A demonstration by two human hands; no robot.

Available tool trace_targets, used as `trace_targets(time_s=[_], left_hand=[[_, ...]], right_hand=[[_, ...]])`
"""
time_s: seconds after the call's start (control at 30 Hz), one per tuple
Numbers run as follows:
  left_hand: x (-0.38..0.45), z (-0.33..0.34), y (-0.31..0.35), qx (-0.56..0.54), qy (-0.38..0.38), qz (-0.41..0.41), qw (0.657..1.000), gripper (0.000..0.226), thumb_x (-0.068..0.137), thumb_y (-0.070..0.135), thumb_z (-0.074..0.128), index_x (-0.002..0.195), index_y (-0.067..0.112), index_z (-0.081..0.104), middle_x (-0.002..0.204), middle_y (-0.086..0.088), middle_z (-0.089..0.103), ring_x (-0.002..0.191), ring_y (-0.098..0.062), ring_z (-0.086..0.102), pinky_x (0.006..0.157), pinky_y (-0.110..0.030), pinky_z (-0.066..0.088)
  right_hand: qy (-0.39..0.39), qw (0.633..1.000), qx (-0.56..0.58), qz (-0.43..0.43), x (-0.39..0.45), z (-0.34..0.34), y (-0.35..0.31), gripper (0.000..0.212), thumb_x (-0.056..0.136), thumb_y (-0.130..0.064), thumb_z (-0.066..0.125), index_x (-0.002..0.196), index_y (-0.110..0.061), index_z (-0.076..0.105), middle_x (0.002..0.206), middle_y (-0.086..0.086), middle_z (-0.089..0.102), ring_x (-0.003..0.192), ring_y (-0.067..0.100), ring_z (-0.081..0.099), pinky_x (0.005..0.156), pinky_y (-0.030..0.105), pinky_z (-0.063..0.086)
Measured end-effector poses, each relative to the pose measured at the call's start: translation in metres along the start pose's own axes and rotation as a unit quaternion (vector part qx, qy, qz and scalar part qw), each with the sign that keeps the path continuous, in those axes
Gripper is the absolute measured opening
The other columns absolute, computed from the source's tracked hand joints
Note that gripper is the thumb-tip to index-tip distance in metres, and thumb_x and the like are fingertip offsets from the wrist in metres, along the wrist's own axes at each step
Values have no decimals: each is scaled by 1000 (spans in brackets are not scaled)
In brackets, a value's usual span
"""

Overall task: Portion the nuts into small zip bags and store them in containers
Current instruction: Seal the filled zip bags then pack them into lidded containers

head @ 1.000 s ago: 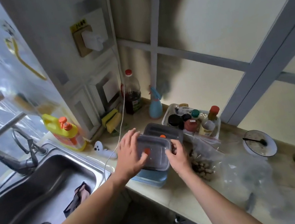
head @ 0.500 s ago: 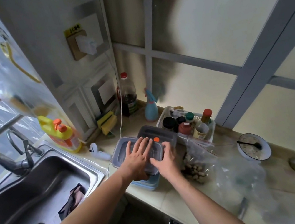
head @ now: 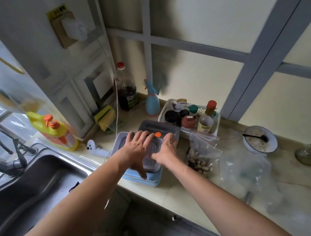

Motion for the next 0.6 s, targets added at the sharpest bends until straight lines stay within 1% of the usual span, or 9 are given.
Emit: trace_targets(time_s=[0.1,0.13,0.23,0.37,0.43,0.5,0.53,0.6], left_hand=[[0,0,-1,22,5,5,1000,161,49,82,76,155,12,-23,166,-13,-9,153,-35,-7,121,-63,0],[0,1,0,26,5,8,1000,161,50,83,76,154,13,-24,166,-14,-9,153,-35,-7,121,-63,0],[2,0,1,19,0,11,1000,156,52,81,77,155,16,-21,166,-13,-9,153,-36,-8,121,-63,-2],[4,-1,2,19,-9,16,1000,156,52,80,77,155,14,-20,166,-13,-8,153,-36,-8,121,-63,-2],[6,1,2,19,-9,16,1000,156,52,81,76,155,12,-18,166,-13,-8,153,-36,-7,120,-63,-1],[7,3,1,26,-7,18,999,155,53,82,75,156,9,-17,166,-14,-8,153,-36,-7,120,-64,-1],[7,4,1,29,-5,20,999,155,54,82,74,155,8,-17,166,-15,-8,153,-36,-8,120,-64,-2],[7,5,1,37,1,25,999,153,56,84,71,155,7,-17,166,-16,-10,153,-35,-9,121,-62,-3]], right_hand=[[2,1000,-13,6,1,-2,2,120,80,-30,85,158,-8,-4,165,19,6,151,31,22,116,36,36],[2,1000,-20,6,0,-2,3,121,80,-31,85,158,-8,-4,165,19,7,151,32,22,115,36,36],[7,999,-34,13,1,-7,4,114,77,-34,87,156,-12,8,161,21,16,146,33,33,109,38,45],[-21,999,-43,18,-1,-10,3,114,80,-34,85,159,-15,6,163,20,9,146,33,33,108,35,42],[-24,999,-37,11,-1,-12,0,107,80,-33,85,156,-16,13,160,18,16,144,32,37,107,33,42],[-15,999,-33,9,-3,-16,-2,98,78,-33,87,151,-15,24,155,15,28,140,30,42,104,33,44],[-9,999,-30,13,-3,-18,-2,91,76,-33,87,145,-16,31,151,13,36,137,29,46,100,33,45],[9,1000,-10,24,-6,-20,-1,69,74,-31,89,124,-19,42,137,9,53,124,27,56,84,33,48]])
Point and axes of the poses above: each hand's wrist, its own x-axis towards the middle knuckle, its own z-axis out of the palm, y = z × x, the point moved 10 cm from there along x, towards the middle knuckle
